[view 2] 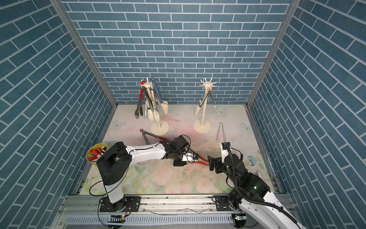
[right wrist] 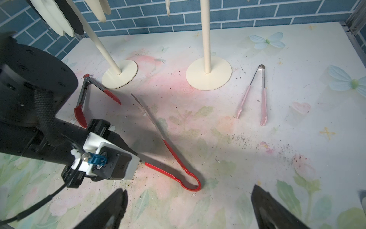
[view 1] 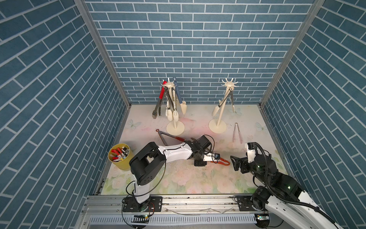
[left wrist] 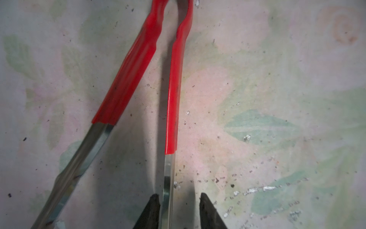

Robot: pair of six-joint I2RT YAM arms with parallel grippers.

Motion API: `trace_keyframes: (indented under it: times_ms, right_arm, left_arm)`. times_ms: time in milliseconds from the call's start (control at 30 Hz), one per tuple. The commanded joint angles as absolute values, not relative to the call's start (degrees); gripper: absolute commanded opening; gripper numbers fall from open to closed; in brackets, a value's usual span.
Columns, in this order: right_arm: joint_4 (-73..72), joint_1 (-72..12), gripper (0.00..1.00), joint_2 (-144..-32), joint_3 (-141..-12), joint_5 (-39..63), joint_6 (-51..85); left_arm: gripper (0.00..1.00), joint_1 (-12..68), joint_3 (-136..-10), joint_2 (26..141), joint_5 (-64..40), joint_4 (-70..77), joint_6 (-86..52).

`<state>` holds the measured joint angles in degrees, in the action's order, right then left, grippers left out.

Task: Hang food tongs on kitchen utensil racks
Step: Pick up the food tongs from the center of the board.

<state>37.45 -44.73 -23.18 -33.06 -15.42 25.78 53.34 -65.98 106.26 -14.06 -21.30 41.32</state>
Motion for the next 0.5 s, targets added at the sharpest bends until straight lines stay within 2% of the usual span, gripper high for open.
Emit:
trace_keyframes:
  times_ms: [0, 467]
  right_arm:
    - [38.74, -44.74, 0.99, -22.41, -34.63, -16.08, 28.74]
    - [39.20, -44.71, 0.98, -22.46, -35.41, -16.56, 28.30]
  left_arm:
    - [0.33, 53.70, -66.97, 107.37, -13.54, -23.38, 41.00]
    - [0.11, 53.70, -68.20, 107.86, -12.75, -24.68, 40.74]
